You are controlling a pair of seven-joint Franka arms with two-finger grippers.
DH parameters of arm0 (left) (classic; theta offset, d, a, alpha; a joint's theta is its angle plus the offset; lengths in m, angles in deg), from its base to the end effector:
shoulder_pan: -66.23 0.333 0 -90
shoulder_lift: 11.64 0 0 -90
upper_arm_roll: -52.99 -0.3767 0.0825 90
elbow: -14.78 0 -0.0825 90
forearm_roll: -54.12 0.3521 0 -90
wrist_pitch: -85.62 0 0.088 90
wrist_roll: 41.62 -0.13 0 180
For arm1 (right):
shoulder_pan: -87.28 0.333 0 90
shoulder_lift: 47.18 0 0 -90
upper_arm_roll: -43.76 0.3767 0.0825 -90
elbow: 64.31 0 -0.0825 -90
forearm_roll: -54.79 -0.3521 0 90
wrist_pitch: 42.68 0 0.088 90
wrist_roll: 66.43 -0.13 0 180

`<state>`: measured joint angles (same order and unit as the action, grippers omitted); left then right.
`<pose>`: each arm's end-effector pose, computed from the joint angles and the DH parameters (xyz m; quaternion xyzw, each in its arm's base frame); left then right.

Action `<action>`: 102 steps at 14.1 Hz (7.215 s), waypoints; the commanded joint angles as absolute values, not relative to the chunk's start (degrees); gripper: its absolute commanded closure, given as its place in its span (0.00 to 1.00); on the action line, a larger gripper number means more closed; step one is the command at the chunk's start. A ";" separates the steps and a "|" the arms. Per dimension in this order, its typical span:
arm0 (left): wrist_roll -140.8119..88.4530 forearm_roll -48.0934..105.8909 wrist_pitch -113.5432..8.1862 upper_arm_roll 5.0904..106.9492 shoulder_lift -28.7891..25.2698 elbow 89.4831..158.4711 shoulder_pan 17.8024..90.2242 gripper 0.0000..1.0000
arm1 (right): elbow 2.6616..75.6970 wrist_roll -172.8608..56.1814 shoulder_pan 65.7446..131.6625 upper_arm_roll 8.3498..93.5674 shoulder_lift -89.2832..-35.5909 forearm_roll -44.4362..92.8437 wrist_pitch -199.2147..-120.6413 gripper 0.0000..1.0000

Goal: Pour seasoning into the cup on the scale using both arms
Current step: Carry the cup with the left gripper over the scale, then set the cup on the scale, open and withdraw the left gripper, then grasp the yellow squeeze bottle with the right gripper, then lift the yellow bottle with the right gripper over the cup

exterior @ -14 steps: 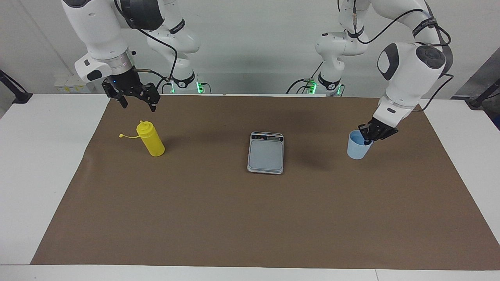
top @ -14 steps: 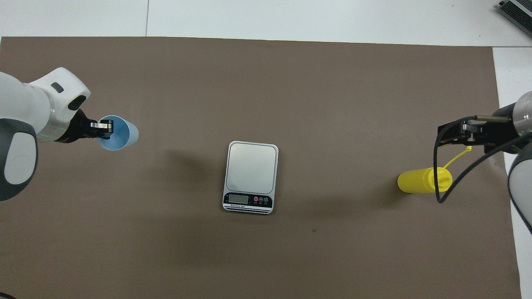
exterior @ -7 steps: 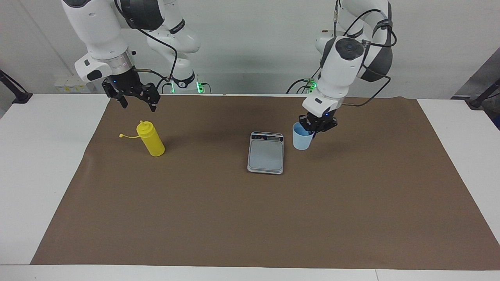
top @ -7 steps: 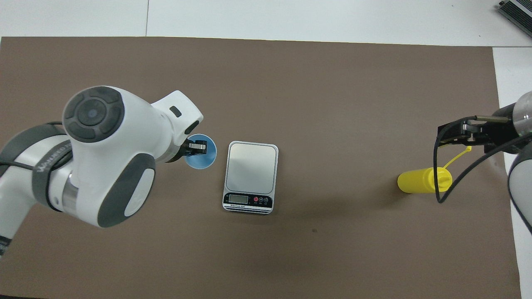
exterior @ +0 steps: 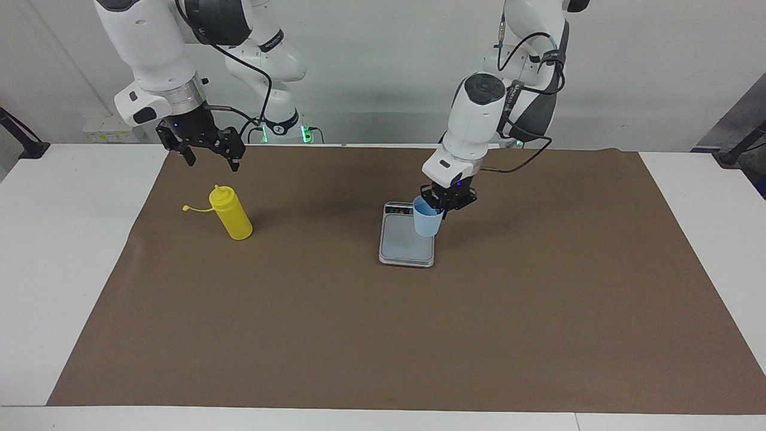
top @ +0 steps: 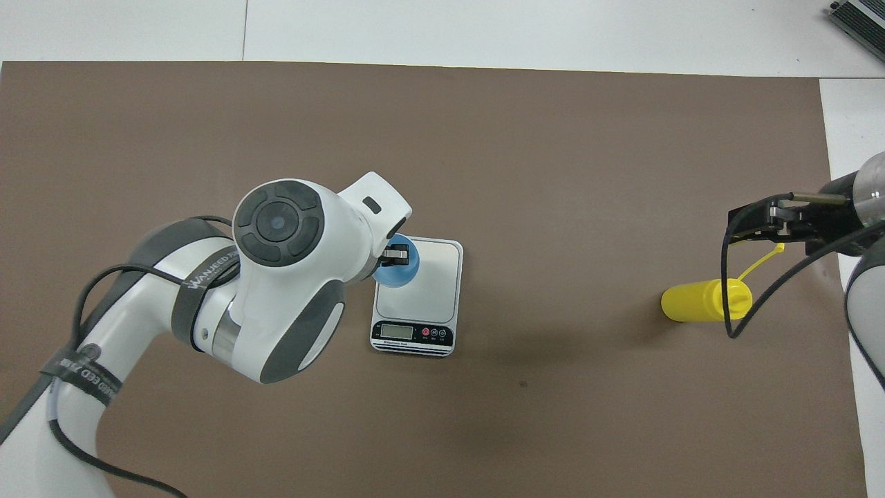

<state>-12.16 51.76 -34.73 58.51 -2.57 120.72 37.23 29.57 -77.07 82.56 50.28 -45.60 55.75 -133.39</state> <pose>0.4900 -0.3365 0.4971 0.9980 -0.0336 0.0261 0.0467 0.5114 0.0149 0.6477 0.9969 -0.0769 -0.0128 0.0114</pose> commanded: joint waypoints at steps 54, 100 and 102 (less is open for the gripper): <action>-50.90 55.71 -9.22 56.33 -15.60 110.40 67.99 0.00 | 43.43 -112.30 53.44 50.35 -61.24 22.99 -140.50 0.00; -49.09 53.51 -5.44 61.17 -15.25 110.49 71.77 0.00 | 37.72 -182.35 115.40 50.53 -59.75 93.80 -169.93 1.00; -49.09 53.51 -5.70 61.17 -15.25 110.58 71.77 0.00 | 39.57 -182.62 115.40 50.61 -60.10 101.96 -174.24 1.00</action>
